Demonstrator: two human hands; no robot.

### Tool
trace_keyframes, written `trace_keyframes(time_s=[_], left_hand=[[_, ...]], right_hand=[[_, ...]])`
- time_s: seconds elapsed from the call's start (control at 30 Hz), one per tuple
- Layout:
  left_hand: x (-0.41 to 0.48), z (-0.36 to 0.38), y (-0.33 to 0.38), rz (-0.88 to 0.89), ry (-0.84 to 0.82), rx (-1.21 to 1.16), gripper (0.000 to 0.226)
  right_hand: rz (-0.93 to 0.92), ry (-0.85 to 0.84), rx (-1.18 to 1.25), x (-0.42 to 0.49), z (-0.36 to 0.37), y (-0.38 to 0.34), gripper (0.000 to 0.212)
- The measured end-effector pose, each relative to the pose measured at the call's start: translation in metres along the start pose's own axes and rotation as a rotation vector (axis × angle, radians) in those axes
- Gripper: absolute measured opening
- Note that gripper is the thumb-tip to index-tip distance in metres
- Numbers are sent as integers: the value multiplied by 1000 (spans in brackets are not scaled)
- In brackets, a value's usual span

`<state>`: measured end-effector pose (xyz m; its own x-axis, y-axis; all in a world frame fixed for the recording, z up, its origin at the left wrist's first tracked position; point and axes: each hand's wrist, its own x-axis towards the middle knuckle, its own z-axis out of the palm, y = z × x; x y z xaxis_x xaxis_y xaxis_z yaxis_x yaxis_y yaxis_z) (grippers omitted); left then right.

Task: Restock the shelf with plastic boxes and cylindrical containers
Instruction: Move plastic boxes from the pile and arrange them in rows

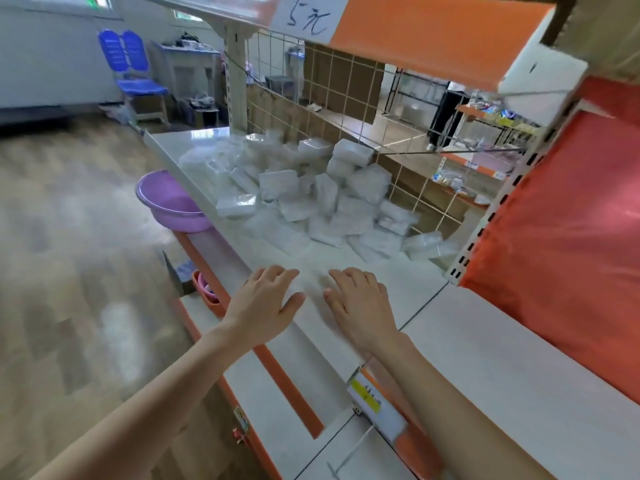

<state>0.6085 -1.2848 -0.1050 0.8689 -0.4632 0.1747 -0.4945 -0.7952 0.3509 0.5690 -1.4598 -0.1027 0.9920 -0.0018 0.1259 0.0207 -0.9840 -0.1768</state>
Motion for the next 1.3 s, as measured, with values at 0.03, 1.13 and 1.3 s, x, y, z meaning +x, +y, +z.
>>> trace_keyframes(time_s=[0.03,1.13,1.3], left_hand=[[7,1,-4,5,-4,-1,49],[184,3,-50,465,-327,-567,60],[179,5,-38,387,-368,-798,66]], right_hand=[[7,3,-3,7,-1,2,43],[891,530,1278,103,-11,-29,9],[875,482,1432,91,-9,-35,13]])
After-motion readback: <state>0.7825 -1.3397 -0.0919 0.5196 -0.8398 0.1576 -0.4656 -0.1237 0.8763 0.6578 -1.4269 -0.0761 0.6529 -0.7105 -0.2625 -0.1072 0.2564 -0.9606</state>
